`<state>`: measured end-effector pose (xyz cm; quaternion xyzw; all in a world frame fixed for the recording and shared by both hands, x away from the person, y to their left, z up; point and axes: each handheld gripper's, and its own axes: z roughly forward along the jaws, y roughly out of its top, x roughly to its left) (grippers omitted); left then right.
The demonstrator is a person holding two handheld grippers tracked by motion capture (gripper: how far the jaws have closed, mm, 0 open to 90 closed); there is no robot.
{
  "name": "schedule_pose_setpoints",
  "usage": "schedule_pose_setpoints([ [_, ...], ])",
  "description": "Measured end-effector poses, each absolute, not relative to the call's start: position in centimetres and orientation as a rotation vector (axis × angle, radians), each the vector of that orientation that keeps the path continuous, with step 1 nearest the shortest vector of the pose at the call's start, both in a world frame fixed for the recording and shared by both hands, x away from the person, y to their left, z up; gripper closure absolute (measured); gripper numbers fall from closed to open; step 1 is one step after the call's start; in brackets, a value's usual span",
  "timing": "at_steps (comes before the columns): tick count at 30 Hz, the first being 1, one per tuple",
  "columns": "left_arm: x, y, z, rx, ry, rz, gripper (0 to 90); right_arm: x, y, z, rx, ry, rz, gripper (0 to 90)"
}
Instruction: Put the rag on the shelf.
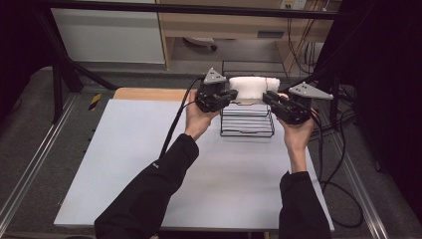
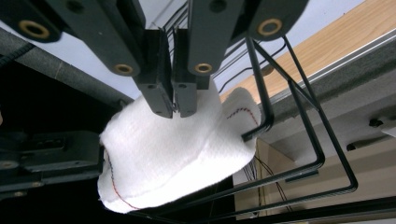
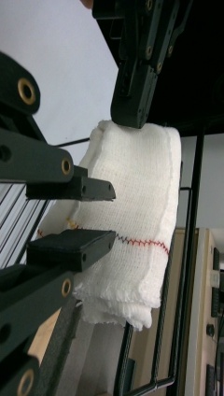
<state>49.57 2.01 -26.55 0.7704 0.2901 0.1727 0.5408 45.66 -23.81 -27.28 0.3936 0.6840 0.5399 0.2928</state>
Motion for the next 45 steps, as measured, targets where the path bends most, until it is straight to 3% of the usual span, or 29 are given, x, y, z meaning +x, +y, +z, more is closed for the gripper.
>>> schedule_pose_setpoints([
  [8, 48.0, 4.3, -27.1, 1.850, 0.670, 0.423, 71.0, 44.3, -23.7, -27.0, 1.037, 1.861, 1.471, 51.1],
  [19, 45.7, 9.2, -29.9, 1.893, 0.706, 0.390, 35.3, 42.8, -23.2, -28.4, 1.078, 1.929, 1.497, 25.4],
  [25, 44.1, 12.7, -31.8, 1.913, 0.748, 0.391, 23.8, 41.9, -22.8, -29.6, 1.080, 1.985, 1.485, 12.1],
  [36, 40.8, 18.9, -35.8, 1.937, 0.855, 0.385, 7.9, 40.4, -22.2, -32.7, 1.084, 2.062, 1.507, 2.8],
  [45, 38.7, 22.4, -38.4, 1.936, 0.920, 0.378, 5.4, 39.3, -21.9, -34.9, 1.067, 2.128, 1.479, 0.4],
])
